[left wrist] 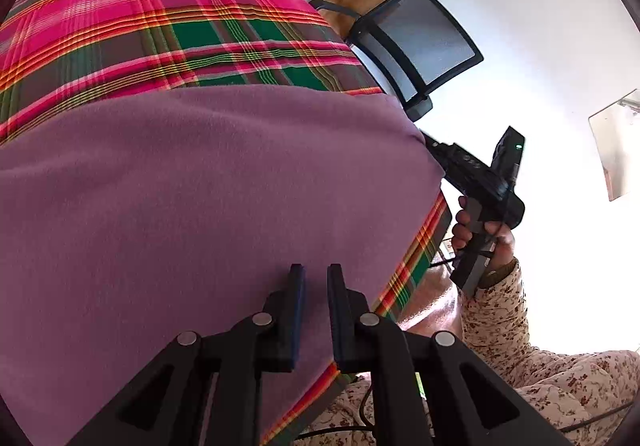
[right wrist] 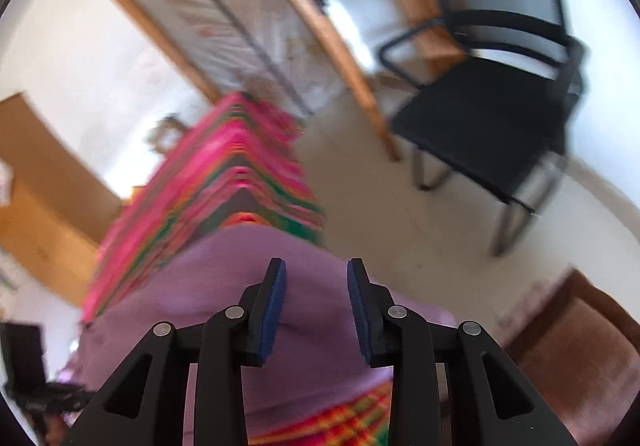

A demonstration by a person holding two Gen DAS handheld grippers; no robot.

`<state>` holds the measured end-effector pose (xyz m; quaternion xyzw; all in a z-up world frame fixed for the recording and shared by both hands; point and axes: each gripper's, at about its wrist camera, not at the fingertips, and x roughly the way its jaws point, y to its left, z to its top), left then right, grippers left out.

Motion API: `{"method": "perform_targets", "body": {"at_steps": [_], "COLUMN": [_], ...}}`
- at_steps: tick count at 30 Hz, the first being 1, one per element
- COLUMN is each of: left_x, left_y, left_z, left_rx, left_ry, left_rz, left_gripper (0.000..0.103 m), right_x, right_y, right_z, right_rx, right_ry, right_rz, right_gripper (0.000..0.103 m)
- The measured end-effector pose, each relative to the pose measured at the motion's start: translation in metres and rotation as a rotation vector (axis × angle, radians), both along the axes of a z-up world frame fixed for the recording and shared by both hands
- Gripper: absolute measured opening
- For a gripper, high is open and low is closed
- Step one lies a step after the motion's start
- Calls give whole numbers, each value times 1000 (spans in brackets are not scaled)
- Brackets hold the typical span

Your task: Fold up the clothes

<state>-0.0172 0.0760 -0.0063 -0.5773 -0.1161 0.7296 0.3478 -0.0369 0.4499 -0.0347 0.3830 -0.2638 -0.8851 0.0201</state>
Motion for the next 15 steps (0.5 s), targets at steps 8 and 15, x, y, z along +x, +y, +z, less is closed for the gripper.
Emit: {"method": "perform_targets", "body": {"at_steps": [8,15], "left_x": [17,38], "left_y": [-39,-105], "left_z": [7,8], "left_rx": [29,37], "left_ry": [39,62], "left_rz": [71,213], "left_gripper": [11,11], "right_x": [20,21], "right_y": [-49,-108], "right_z": [40,31], "right_rx": [158,327], "right_ry": [91,76], "right_rz": [27,120], "right_gripper": [34,34]}}
